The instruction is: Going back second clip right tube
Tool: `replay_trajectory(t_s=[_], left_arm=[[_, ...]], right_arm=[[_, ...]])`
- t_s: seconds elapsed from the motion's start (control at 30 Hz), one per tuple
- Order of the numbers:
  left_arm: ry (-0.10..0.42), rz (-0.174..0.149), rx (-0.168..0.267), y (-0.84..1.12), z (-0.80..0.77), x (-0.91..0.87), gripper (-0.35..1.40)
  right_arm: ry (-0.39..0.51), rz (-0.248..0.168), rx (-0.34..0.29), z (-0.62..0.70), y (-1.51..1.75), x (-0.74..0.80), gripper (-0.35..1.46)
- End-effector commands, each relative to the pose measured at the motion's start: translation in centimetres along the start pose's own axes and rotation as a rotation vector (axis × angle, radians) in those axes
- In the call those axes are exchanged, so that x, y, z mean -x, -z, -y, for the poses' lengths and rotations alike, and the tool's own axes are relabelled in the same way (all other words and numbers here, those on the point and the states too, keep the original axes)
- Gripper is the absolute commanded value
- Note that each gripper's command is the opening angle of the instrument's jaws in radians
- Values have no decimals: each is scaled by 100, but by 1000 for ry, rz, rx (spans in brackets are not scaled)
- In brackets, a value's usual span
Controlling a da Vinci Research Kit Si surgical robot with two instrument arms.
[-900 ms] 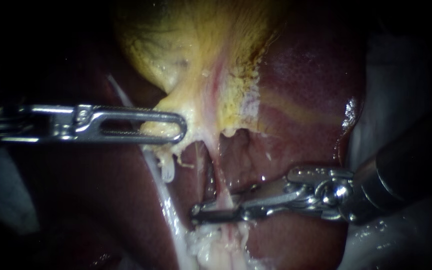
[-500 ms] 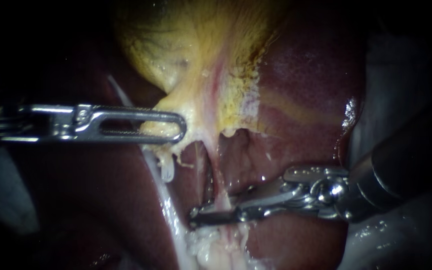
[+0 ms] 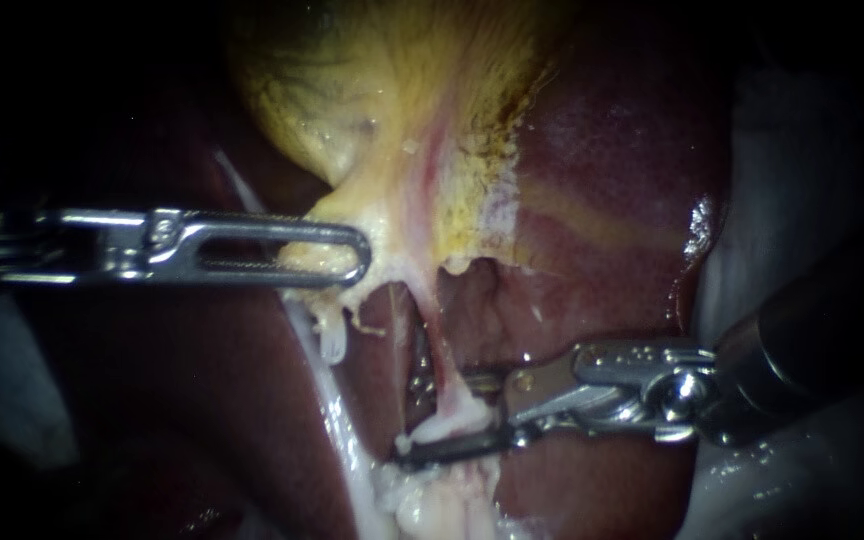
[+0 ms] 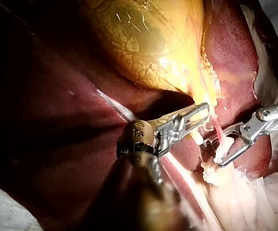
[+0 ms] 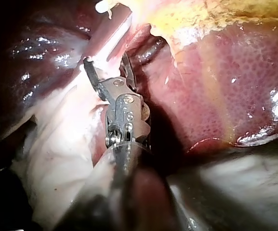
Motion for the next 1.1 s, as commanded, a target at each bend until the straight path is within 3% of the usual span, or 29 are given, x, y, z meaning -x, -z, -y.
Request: replay_trajectory(t_s=[0.03, 0.2, 0.67, 1.1], left_arm=[[0, -1, -1, 0, -1, 0, -35], [0, -1, -1, 1, -2, 0, -35], [0, -1, -1, 1, -2, -1, -35], [-1, -1, -1, 2, -2, -1, -35]], right_arm=[[5, 0, -1, 1, 2, 0, 50], [27, 3, -10, 2, 16, 1, 50], [72, -4, 31, -14, 50, -5, 50], [95, -8, 63, -20, 90, -21, 50]])
